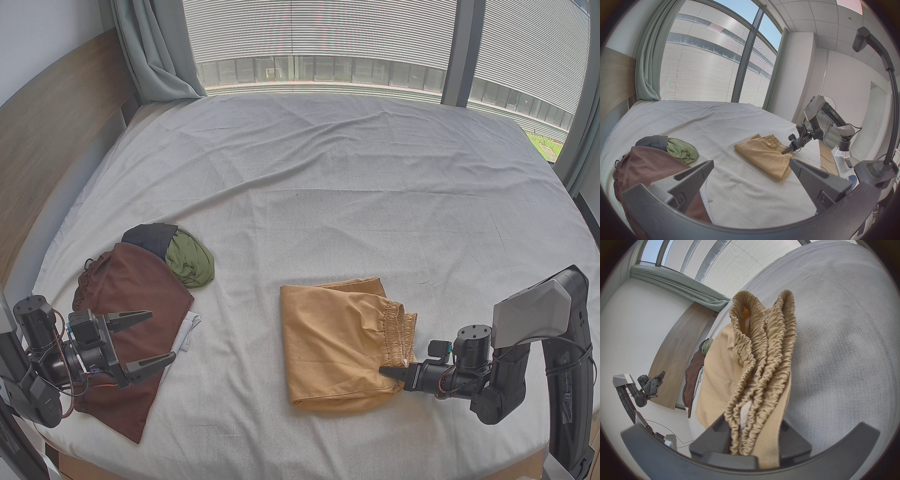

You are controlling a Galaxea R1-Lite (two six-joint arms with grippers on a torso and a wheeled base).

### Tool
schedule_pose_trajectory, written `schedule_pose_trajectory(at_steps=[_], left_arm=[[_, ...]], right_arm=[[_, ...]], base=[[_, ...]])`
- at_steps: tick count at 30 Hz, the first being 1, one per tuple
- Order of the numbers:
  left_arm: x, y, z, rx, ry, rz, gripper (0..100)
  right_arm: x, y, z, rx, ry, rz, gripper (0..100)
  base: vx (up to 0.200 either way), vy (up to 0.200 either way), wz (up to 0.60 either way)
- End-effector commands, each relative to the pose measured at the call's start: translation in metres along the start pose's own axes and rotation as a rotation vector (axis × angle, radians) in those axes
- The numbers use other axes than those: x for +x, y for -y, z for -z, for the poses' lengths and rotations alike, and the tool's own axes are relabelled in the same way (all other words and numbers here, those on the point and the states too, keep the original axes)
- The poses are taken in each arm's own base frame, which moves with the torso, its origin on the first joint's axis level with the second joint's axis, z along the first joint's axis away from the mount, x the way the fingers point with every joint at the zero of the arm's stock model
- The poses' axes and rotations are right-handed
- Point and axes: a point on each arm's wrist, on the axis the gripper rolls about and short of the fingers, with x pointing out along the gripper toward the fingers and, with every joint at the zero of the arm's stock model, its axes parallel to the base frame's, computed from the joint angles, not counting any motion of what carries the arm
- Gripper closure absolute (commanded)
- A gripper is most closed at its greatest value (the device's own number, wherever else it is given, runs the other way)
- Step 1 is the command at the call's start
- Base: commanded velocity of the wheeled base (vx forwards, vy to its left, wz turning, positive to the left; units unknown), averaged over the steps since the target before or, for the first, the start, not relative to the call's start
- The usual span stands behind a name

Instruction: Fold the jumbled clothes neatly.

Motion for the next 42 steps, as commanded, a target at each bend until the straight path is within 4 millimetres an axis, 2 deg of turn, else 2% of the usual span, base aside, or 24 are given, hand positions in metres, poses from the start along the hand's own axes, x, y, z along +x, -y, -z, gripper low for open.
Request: schedule_pose_trajectory(at_steps=[1, 7, 12, 16, 31, 37, 42], left_arm=[[0.0, 0.0, 0.001, -0.003, -0.002, 0.001, 0], [0.001, 0.001, 0.0, 0.001, -0.001, 0.006, 0], [0.0, 0.003, 0.001, -0.006, -0.004, 0.009, 0], [0.0, 0.003, 0.001, -0.006, -0.004, 0.009, 0], [0.001, 0.008, -0.003, 0.005, 0.001, 0.022, 0], [0.003, 0.01, -0.003, 0.006, 0.0, 0.031, 0], [0.004, 0.012, -0.002, 0.002, -0.004, 0.041, 0]], right_arm=[[0.0, 0.0, -0.001, -0.004, 0.004, -0.002, 100], [-0.002, -0.004, -0.002, -0.005, 0.006, -0.01, 100], [-0.005, -0.015, -0.01, -0.027, 0.033, -0.035, 100], [-0.012, -0.032, -0.016, -0.055, 0.049, -0.071, 100], [-0.02, -0.06, -0.031, -0.113, 0.098, -0.146, 100], [-0.022, -0.064, -0.034, -0.13, 0.109, -0.159, 100], [-0.031, -0.077, -0.044, -0.161, 0.13, -0.221, 100]], base=[[0.0, 0.0, 0.0], [0.0, 0.0, 0.0], [0.0, 0.0, 0.0], [0.0, 0.0, 0.0], [0.0, 0.0, 0.0], [0.0, 0.0, 0.0], [0.0, 0.0, 0.0]])
